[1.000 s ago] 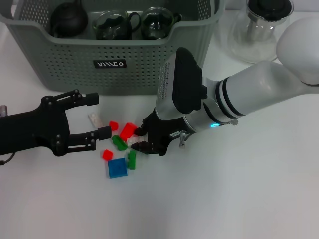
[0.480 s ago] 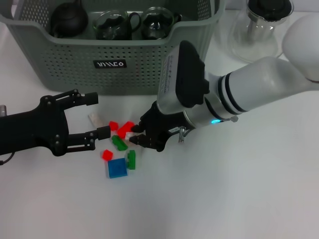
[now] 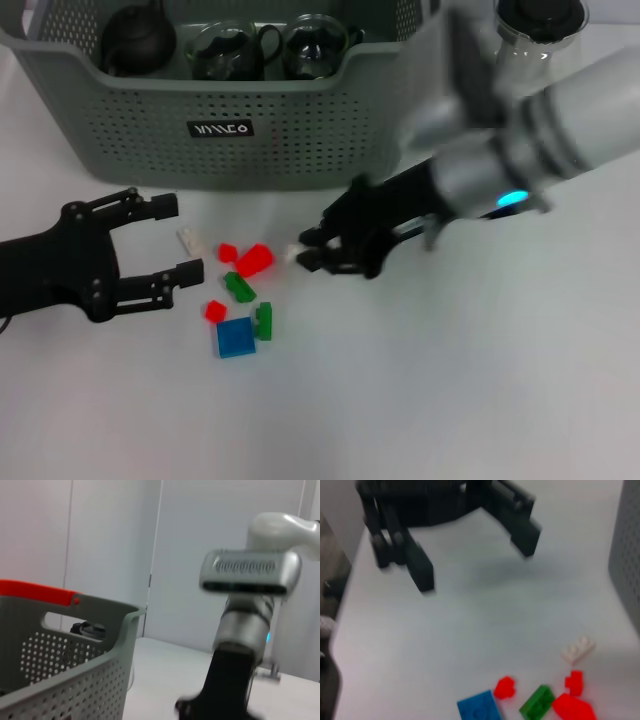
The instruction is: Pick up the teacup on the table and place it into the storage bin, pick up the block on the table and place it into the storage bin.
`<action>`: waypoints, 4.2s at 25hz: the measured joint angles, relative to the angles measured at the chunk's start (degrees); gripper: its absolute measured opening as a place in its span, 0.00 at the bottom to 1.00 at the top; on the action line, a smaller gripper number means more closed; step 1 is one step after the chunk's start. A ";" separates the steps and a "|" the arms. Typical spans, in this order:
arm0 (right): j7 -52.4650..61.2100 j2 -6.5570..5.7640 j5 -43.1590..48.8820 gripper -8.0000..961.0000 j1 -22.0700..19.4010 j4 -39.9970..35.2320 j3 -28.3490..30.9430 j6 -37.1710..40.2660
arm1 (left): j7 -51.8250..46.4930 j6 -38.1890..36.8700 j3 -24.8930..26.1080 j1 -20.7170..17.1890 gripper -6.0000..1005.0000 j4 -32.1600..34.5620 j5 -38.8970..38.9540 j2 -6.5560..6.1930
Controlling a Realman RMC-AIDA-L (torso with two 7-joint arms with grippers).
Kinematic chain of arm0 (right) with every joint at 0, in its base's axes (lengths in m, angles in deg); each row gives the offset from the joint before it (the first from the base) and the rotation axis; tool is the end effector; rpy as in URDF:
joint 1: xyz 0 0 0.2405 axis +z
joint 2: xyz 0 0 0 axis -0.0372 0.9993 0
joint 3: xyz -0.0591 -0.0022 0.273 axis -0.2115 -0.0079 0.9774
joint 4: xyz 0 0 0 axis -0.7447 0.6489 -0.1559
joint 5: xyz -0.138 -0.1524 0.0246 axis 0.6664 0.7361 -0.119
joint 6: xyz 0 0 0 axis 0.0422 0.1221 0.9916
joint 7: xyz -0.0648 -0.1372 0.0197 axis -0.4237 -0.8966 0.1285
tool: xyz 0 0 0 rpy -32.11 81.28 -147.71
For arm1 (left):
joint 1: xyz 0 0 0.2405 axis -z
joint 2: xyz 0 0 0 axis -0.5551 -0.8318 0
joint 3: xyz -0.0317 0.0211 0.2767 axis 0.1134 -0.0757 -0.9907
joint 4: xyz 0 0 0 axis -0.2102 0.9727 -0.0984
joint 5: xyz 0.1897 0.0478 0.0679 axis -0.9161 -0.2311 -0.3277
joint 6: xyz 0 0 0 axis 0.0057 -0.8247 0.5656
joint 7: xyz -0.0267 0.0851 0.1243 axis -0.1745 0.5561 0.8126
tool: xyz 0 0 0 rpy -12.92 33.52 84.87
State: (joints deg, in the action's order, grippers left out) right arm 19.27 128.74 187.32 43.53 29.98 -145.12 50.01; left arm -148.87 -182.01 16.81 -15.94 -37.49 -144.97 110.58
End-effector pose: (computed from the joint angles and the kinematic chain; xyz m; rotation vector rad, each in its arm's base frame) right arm 0.1546 0.3663 -0.1203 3.1223 -0.2440 -0.0247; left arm -0.3223 0.2555 0.0135 -2.6419 -0.4624 -0.8755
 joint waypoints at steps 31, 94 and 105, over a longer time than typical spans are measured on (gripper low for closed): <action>15.38 3.58 30.55 0.22 25.21 3.65 29.64 -8.62 | -2.08 0.17 2.18 0.24 0.85 -0.33 0.30 -0.21; -1.95 -2.83 13.95 0.86 -16.37 1.40 47.33 42.28 | -37.71 -4.92 -33.37 19.18 0.84 36.18 -30.44 5.79; -2.37 -2.97 14.98 0.86 -16.59 3.03 49.11 39.72 | -51.25 8.34 -58.52 20.87 0.84 37.34 -35.30 6.02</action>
State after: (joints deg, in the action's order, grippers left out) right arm 16.90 125.77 202.30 26.93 33.01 -96.01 89.73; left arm -200.11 -173.66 -41.71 4.93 -0.15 -180.27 116.60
